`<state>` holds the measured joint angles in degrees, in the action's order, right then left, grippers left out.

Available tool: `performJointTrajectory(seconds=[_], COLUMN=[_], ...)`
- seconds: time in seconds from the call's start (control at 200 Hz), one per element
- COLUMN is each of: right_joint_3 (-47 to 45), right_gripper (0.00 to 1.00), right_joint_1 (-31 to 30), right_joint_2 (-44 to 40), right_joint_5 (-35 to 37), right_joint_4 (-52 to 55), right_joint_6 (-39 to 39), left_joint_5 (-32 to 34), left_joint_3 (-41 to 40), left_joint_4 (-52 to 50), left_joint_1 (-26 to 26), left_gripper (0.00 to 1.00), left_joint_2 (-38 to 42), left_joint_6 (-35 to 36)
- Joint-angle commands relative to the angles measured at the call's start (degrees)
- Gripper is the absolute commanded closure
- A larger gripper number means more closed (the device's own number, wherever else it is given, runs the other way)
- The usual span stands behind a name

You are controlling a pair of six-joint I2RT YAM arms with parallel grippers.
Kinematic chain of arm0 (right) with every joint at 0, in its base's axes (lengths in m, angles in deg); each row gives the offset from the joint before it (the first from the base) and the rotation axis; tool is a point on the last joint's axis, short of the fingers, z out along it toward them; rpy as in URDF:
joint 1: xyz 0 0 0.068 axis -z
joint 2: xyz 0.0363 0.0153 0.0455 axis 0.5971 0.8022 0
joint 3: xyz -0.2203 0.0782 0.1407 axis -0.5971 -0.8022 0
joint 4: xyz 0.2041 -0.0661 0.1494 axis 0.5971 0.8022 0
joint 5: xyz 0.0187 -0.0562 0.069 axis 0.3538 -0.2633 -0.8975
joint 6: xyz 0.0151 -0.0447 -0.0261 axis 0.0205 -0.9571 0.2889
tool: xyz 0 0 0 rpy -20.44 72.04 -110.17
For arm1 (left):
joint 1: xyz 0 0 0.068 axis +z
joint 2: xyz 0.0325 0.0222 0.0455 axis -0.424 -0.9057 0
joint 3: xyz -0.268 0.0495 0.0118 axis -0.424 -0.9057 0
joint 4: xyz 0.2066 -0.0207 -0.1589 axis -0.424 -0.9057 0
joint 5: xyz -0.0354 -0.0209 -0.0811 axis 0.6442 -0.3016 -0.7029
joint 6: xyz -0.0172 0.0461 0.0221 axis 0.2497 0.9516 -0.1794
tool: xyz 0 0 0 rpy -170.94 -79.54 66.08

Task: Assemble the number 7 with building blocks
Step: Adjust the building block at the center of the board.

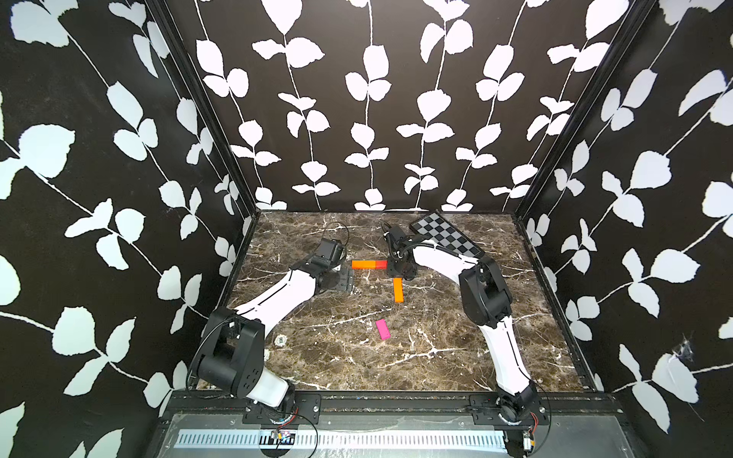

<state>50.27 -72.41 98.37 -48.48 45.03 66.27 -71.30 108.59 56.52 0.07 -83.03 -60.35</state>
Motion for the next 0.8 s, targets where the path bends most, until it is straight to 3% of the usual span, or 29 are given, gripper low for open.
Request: performJointTrajectory(seconds=[0.0, 0.375, 0.795], right_joint_3=[-0.44, 0.98, 1.73], right_gripper=[0.61, 0.68, 0.68], right_joint_1=[-0.46, -0.59, -0.77], right_joint_2=[0.09, 0.99, 1.58], right_joint_5=[0.92, 1.33, 0.4], right_joint_4=[1.16, 2.53, 3.4], right_joint_6=[0.64, -0.13, -1.11], left_joint_5=[0.64, 0.66, 0.64], left_joint_3=[0.41, 0.36, 0.36], left_joint_4=[0.45, 0.45, 0.45], left_joint_1=[0.24, 0.27, 0.23], left_gripper=[0.15, 0.15, 0.15], left_joint_2=[0.35, 0.35, 0.26], left_joint_6=[0.6, 0.58, 0.48])
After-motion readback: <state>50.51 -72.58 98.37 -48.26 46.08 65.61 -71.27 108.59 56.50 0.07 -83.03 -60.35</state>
